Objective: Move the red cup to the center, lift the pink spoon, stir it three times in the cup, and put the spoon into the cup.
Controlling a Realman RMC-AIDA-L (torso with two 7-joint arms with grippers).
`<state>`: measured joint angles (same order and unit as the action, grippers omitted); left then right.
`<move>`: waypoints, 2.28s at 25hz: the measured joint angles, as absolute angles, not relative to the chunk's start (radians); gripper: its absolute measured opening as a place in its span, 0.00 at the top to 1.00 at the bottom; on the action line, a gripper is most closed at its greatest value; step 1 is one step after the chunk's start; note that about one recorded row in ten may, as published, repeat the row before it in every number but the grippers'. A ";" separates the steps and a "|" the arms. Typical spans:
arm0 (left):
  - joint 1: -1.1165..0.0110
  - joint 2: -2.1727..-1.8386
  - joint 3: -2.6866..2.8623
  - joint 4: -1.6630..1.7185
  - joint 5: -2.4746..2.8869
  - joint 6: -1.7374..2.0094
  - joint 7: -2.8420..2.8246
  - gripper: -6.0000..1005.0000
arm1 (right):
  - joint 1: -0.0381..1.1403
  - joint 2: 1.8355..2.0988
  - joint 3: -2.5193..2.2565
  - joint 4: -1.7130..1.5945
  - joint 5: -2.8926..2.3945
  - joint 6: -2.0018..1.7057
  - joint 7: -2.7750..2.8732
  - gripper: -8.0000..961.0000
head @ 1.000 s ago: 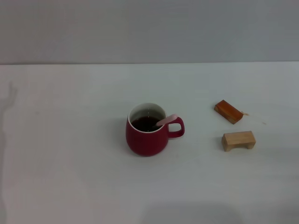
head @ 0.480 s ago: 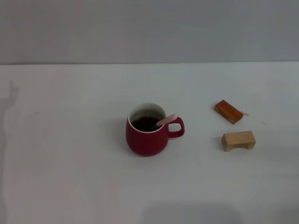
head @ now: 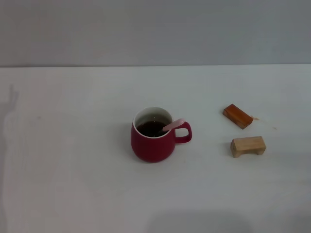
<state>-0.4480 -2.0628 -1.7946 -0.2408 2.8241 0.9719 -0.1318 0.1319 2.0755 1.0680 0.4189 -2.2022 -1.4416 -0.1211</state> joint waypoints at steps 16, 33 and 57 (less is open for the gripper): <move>-0.456 -2.065 -1.791 -0.243 2.824 0.974 -0.133 0.16 | 0.134 2.077 1.074 0.408 -2.196 -1.442 -0.066 0.41; -0.458 -2.064 -1.794 -0.247 2.824 0.976 -0.139 0.16 | 0.154 2.075 1.079 0.386 -2.196 -1.440 -0.066 0.41; -0.460 -2.069 -1.786 -0.244 2.824 0.988 -0.146 0.16 | 0.186 2.076 1.084 0.346 -2.197 -1.444 -0.069 0.41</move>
<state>-0.4602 -2.0694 -1.7855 -0.2445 2.8244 0.9882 -0.1457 0.1859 2.0759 1.0842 0.3462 -2.1974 -1.4436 -0.0686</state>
